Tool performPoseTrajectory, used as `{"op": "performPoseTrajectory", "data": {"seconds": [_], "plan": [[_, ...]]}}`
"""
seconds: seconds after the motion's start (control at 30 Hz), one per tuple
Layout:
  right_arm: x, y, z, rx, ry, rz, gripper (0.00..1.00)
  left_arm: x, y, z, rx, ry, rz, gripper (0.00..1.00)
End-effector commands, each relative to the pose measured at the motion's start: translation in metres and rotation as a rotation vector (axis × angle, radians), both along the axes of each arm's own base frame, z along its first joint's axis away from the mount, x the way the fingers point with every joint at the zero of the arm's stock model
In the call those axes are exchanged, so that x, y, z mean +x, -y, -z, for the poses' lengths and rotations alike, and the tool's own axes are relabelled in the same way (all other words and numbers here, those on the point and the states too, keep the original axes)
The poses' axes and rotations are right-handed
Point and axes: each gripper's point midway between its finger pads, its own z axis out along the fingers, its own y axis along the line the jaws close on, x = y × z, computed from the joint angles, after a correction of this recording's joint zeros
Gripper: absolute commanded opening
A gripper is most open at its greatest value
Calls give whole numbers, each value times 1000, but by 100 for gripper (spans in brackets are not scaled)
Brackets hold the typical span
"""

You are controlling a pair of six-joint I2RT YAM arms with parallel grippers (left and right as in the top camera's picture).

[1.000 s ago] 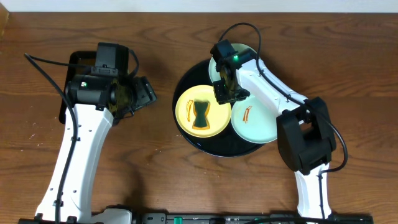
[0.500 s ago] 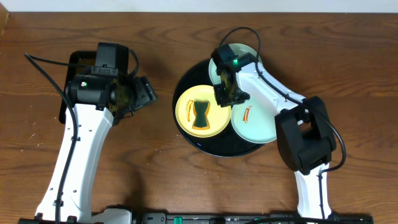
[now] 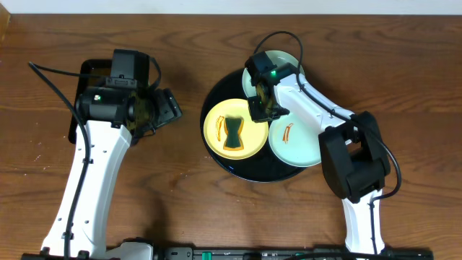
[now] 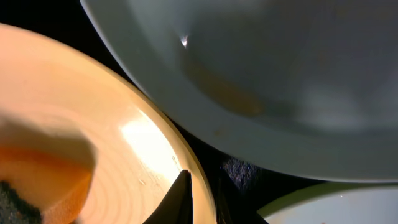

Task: Clean dirty plates on tray and stack at the side
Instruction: 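Grip the yellow plate rim with the right gripper to hold it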

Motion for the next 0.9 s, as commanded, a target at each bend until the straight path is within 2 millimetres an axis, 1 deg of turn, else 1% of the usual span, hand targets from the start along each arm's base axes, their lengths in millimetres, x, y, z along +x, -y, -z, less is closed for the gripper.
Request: {"op": "performPoseTrajectory", "data": {"seconds": [0.0,0.1,0.23,0.47,0.77,0.87], "plan": [[-7,-1,11,-7,-13,-3,12,-1,-2,5,12,-16,3,80],[-9,1,16,-10,-19,-3,10,-1,-2,5,12,-16,3,80],[-9,1,16,-9,-17,-3,7,-1,-2,5,12,-16,2,80],[-8,0,15,-6,-12,-3,6,-2,-2,9,10,-23,-4,80],[-10,0,16,-6,-21,-19,17,0,0,17,-20,-49,-59,80],[-12,-1,15,2,-29,-41,19,1,1,24,-19,-74,-59,80]]}}
